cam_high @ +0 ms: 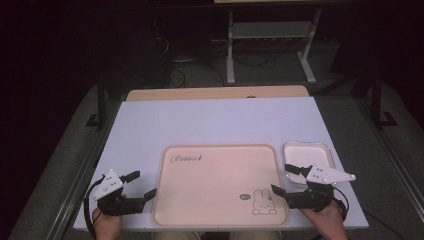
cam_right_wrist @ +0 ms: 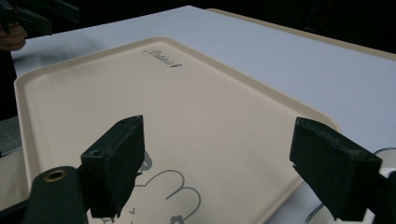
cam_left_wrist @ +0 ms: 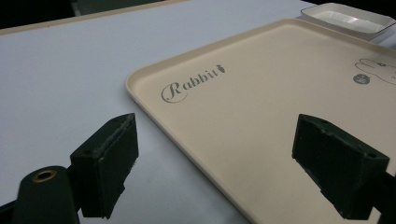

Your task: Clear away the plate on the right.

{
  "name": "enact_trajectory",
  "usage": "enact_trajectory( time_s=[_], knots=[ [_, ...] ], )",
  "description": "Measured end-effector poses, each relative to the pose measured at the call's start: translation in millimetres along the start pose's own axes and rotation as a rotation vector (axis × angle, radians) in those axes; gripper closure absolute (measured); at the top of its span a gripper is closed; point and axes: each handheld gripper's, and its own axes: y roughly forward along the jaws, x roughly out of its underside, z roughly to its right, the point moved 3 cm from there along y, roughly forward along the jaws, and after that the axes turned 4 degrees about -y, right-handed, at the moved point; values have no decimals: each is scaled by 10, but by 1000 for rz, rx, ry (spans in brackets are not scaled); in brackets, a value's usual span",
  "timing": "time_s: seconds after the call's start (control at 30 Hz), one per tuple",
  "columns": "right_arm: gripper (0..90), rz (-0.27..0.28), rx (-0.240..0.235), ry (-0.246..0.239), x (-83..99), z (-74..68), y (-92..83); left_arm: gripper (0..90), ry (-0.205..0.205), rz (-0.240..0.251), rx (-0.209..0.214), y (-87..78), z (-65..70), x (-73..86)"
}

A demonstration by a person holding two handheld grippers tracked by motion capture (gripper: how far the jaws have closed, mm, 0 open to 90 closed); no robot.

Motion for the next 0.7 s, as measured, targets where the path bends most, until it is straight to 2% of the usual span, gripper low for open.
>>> enact_trajectory(
  time_s=[0.7],
  knots=[
    [174, 10, 3, -3, -21, 8, -61, 139, 7, 6, -2, -25, 6, 1]
  ],
)
